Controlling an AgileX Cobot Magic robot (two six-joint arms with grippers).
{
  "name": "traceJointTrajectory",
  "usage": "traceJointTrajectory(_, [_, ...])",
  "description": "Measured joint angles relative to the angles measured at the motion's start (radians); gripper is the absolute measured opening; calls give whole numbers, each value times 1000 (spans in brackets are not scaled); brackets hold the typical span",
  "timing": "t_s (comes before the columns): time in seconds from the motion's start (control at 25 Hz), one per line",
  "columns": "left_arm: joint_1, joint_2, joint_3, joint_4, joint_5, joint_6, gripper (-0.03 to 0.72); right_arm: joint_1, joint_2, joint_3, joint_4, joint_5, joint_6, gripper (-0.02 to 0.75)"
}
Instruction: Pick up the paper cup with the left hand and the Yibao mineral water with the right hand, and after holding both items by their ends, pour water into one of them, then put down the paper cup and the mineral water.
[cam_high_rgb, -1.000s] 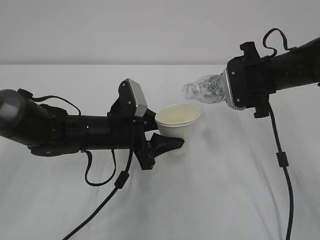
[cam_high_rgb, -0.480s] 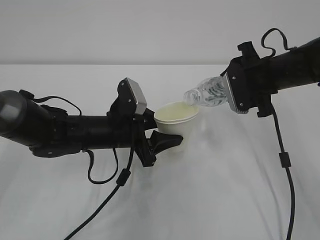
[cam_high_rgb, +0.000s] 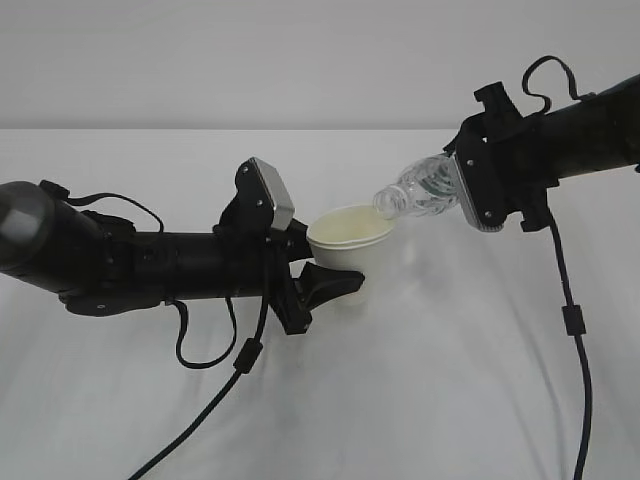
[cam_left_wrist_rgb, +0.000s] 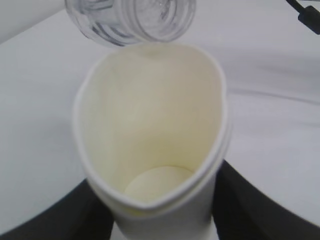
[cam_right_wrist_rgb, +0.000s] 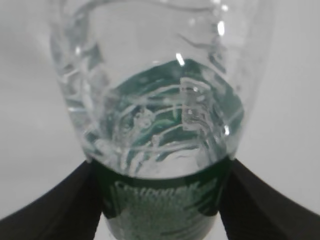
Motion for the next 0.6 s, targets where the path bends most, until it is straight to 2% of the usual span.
traceJointTrajectory(0.6, [-20, 2, -3, 24, 2, 0, 393, 0, -4, 0, 0, 14, -28, 498])
